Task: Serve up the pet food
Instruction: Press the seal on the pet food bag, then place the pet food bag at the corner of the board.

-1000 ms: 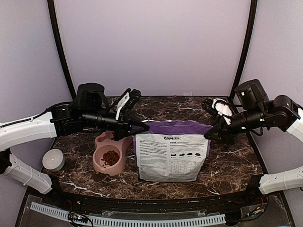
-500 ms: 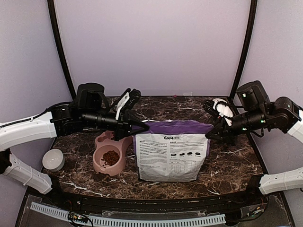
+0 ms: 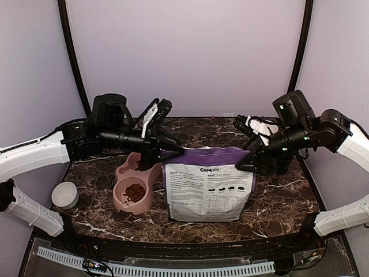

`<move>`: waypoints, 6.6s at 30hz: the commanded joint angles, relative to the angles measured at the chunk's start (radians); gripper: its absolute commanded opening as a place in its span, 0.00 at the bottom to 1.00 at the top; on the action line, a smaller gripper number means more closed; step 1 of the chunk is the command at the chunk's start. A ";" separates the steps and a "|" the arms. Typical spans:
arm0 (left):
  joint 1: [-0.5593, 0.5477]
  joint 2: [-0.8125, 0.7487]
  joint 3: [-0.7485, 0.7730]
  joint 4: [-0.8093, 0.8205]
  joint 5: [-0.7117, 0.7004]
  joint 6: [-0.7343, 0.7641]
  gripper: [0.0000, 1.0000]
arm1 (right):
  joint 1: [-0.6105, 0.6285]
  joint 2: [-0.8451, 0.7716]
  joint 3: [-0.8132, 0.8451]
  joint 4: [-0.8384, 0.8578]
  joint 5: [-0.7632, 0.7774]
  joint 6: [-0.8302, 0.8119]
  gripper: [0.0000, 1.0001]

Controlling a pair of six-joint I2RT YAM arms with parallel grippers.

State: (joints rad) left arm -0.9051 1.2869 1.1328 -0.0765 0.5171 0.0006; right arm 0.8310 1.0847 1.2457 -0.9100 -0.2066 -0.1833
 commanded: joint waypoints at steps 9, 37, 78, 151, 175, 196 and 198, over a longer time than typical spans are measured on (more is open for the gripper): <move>-0.001 0.120 0.118 0.007 0.083 0.014 0.39 | -0.004 0.112 0.087 0.118 -0.158 -0.054 0.62; -0.023 0.009 0.050 -0.071 -0.100 0.064 0.21 | -0.005 0.014 0.028 0.068 -0.011 -0.041 0.32; -0.024 0.098 0.180 -0.192 0.025 0.099 0.43 | -0.005 -0.018 0.011 0.033 -0.002 -0.020 0.35; -0.066 -0.020 0.039 -0.060 -0.147 0.021 0.17 | 0.177 0.365 0.347 0.057 0.006 -0.090 0.00; -0.066 -0.069 0.012 -0.048 -0.213 -0.002 0.60 | 0.171 0.059 0.167 -0.017 0.207 0.007 0.23; -0.066 -0.127 -0.058 -0.051 -0.248 -0.019 0.62 | 0.161 0.180 0.224 -0.013 0.118 -0.050 0.61; -0.066 -0.129 -0.060 -0.049 -0.250 -0.019 0.62 | 0.160 0.181 0.225 -0.015 0.116 -0.051 0.52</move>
State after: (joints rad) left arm -0.9733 1.1896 1.0901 -0.1436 0.2752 -0.0128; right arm 0.9989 1.2598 1.4414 -0.9497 -0.0692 -0.2317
